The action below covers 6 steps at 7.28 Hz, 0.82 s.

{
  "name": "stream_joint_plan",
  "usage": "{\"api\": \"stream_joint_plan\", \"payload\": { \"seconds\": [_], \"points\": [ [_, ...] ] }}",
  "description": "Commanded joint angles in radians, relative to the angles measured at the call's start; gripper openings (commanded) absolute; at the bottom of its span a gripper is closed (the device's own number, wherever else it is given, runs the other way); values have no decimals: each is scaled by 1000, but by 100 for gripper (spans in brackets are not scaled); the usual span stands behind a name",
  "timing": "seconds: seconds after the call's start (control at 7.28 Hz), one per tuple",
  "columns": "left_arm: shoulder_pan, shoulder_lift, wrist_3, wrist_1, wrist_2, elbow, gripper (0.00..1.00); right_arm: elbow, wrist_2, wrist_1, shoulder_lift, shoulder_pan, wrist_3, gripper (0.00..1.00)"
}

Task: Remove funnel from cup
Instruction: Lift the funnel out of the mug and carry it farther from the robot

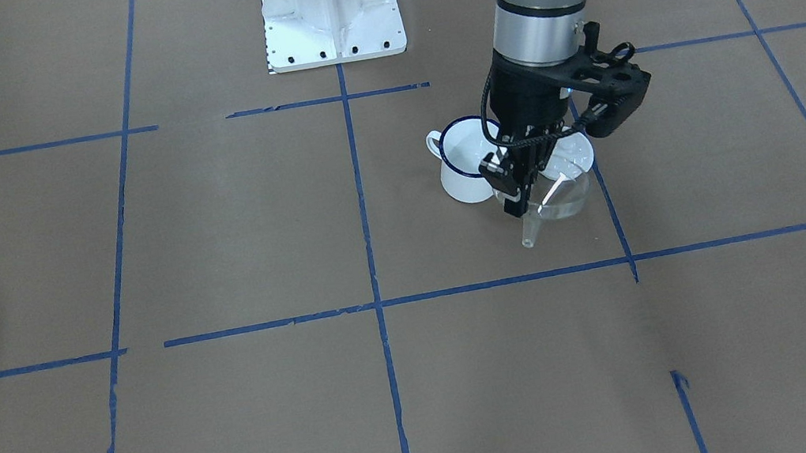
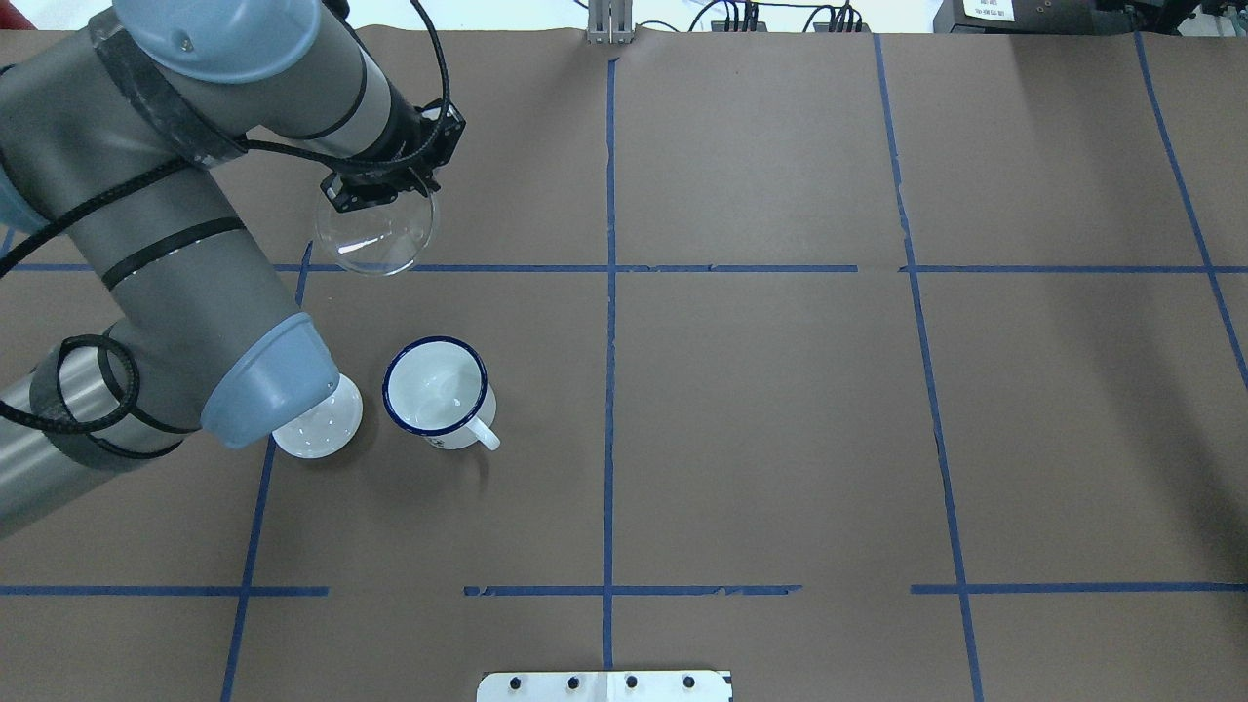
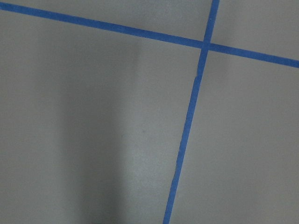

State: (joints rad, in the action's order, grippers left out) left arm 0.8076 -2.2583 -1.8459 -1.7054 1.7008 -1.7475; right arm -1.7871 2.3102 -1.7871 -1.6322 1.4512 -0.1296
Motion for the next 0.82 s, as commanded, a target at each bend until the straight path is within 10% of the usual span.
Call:
{"api": "stream_joint_plan", "payload": {
  "seconds": [0.0,0.69],
  "points": [
    [1,17,-216,-379,-177,264,0,0,0,0,0,0,-1,100],
    [-42,-17,-343,-681,-421,587,0,0,0,0,0,0,-1,100]
  ]
}}
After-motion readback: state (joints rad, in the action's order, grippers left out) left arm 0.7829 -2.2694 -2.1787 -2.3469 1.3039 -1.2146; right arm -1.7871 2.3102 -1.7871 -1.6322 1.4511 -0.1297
